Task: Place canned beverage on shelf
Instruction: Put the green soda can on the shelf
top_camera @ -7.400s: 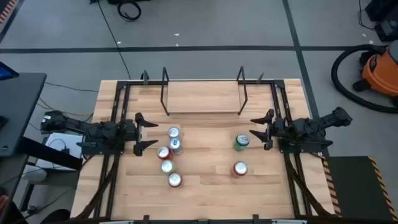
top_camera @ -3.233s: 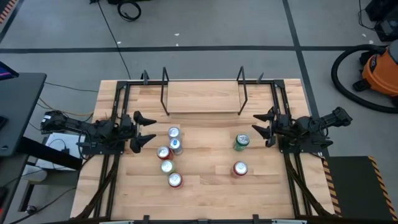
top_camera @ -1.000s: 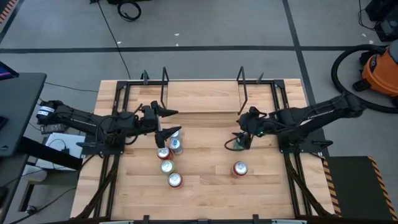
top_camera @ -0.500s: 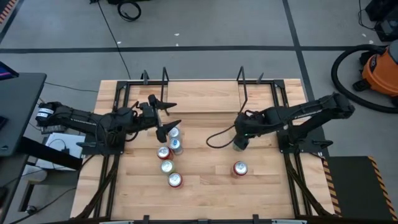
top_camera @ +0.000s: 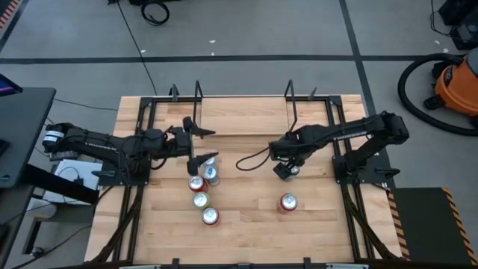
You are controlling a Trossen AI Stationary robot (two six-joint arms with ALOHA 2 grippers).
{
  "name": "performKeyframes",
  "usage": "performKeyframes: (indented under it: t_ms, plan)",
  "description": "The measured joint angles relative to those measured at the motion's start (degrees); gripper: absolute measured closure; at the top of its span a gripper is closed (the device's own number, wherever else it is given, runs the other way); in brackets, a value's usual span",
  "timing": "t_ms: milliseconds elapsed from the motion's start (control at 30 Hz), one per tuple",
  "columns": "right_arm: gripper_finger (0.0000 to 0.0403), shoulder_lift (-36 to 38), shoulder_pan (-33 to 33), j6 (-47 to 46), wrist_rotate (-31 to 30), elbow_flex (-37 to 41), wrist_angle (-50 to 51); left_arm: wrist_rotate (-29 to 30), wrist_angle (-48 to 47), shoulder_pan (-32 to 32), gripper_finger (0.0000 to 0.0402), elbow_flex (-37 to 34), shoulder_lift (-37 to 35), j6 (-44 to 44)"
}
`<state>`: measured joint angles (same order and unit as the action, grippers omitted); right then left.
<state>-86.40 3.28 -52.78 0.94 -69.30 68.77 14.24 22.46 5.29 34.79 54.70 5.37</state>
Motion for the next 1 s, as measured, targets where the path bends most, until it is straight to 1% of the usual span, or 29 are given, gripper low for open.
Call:
performKeyframes:
  t_ms: [167, 433, 633, 900, 1000]
  plan:
    - [0.0018, -0.5, -0.8, 2.4, 0.2, 0.0, 0.7, 0.0, -0.1, 1.2, 0.0047, 0.0, 0.0, -0.4]
    - [0.0021, -2.1, -0.7, 6.0, 1.0, 0.5, 0.2, 0.0, -1.6, 2.9, 0.0047, 0.0, 0.0, -1.2]
    - [0.0022, -2.5, -0.7, 7.4, 1.9, 3.0, -1.1, 0.0, -2.6, 3.8, 0.0047, 0.0, 0.0, -1.3]
    - [0.0022, -2.5, -0.7, 9.5, 5.0, 9.0, -7.9, 0.0, -3.1, 4.0, 0.0047, 0.0, 0.0, -1.8]
    - [0.0023, -2.5, -0.7, 10.2, 5.8, 10.7, -9.0, 0.0, -3.1, 4.0, 0.0047, 0.0, 0.0, -1.8]
